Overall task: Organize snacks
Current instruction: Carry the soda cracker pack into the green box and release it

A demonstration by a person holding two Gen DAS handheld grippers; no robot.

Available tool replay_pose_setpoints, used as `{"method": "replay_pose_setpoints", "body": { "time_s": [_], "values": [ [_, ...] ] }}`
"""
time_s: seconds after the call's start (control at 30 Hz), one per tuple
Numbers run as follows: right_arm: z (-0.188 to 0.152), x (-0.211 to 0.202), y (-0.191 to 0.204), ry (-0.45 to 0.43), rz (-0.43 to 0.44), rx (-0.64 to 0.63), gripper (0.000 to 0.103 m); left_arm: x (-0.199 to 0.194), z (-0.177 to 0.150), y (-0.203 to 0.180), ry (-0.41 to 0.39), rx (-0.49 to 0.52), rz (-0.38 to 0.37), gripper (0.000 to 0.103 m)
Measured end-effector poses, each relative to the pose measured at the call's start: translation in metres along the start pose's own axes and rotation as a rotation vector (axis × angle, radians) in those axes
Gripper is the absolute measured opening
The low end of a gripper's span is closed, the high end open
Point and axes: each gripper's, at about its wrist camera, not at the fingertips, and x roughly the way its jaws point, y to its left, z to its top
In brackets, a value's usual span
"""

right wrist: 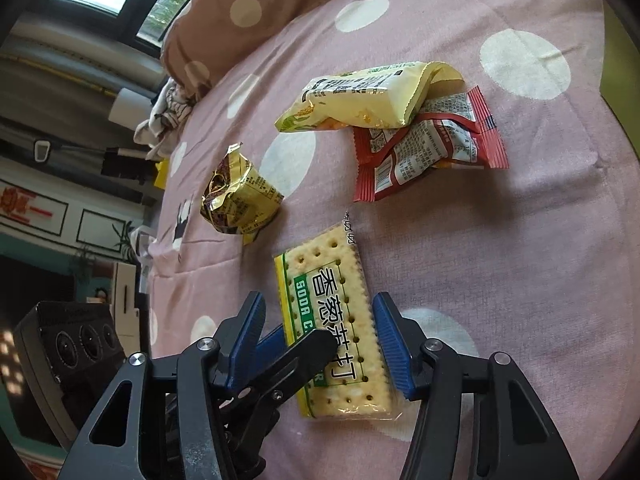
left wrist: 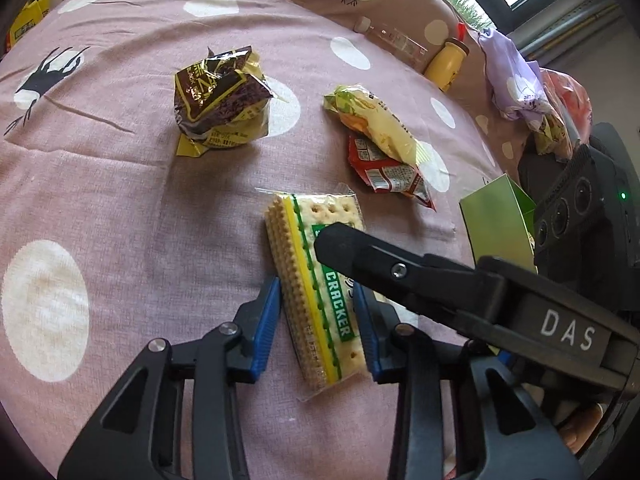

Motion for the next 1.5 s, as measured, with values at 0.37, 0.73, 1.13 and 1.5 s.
{"method": "replay_pose_setpoints", "body": {
  "time_s": [0.37, 0.73, 1.13, 1.5],
  "values": [
    [-0.009, -0.039, 0.009, -0.132, -0.017, -0.031, 0.058, -0.020, -0.006, -0.029, -0.102, 0.080, -0.051, 0.034],
    [-0.020, -0.091, 0.019, -0.302, -0.033, -0.098, 0.058, -0.041, -0.012, -0.069, -0.230, 0.179, -0.116, 0.031],
    [-0.027, -0.167, 0.006, -0.536, -0.018, -0.086, 0.058, -0.052, -0.005, -0.133, -0.321, 0.340, -0.204, 0.031],
    [-0.026, -0.217, -0.049, -0.698, -0.070, 0.060, 0.058, -0.011, 0.002, -0.197, -0.236, 0.462, -0.304, 0.031]
  ]
}}
